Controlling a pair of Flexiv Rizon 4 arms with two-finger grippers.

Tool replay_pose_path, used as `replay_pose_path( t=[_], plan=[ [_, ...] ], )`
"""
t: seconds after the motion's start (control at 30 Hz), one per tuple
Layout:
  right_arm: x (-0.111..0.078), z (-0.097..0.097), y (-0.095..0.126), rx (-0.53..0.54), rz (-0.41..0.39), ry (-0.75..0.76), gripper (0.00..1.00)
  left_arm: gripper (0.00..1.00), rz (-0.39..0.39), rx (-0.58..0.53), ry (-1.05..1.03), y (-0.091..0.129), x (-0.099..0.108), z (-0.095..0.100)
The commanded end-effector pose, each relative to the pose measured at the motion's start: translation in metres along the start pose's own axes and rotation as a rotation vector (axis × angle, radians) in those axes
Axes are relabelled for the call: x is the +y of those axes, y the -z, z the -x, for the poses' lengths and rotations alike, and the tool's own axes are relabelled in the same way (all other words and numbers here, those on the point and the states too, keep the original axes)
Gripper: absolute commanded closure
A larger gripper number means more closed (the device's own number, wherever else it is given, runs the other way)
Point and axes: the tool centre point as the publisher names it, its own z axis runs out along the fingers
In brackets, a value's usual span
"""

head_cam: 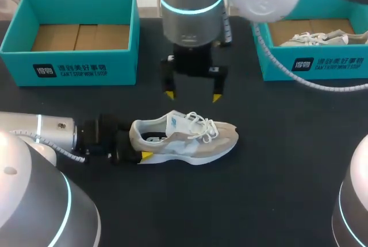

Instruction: Take the shoe out of the shoebox, open the shoe tongue, remove and reinsert the insole, then place the shoe into the shoebox

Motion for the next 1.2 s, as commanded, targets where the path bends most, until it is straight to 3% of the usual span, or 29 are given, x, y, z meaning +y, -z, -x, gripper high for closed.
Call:
replay_pose_path(
  t=[0.03,0.37,0.43,0.5,0.6,0.67,0.97,1.2],
  plan=[
    [-0.010,-0.054,-0.015,-0.062,0.014,-0.048,0.00,1.00,0.000,-0.003,0.000,-0.005,0.006,-0.005],
    [-0.010,-0.054,-0.015,-0.062,0.014,-0.048,0.00,1.00,0.000,-0.003,0.000,-0.005,0.006,-0.005],
    [-0.010,-0.058,-0.024,-0.193,-0.024,-0.025,0.00,1.00,0.000,-0.003,0.000,-0.005,0.006,-0.005],
    [-0.011,-0.064,-0.033,-0.225,-0.023,-0.025,0.00,1.00,0.000,-0.003,0.000,-0.005,0.006,-0.005],
    [-0.012,-0.068,-0.047,-0.363,-0.040,-0.021,0.00,1.00,0.000,-0.003,0.000,-0.005,0.006,-0.005],
    [-0.011,-0.069,-0.055,-0.374,-0.040,-0.037,0.00,1.00,0.000,-0.003,0.000,-0.005,0.006,-0.005],
    [-0.007,-0.047,-0.078,-0.430,-0.004,-0.166,0.00,1.00,0.000,-0.003,0.000,-0.005,0.006,-0.005],
    [-0.005,-0.040,-0.097,-0.465,-0.018,-0.204,0.00,1.00,0.000,-0.003,0.000,-0.005,0.006,-0.005]
  ],
)
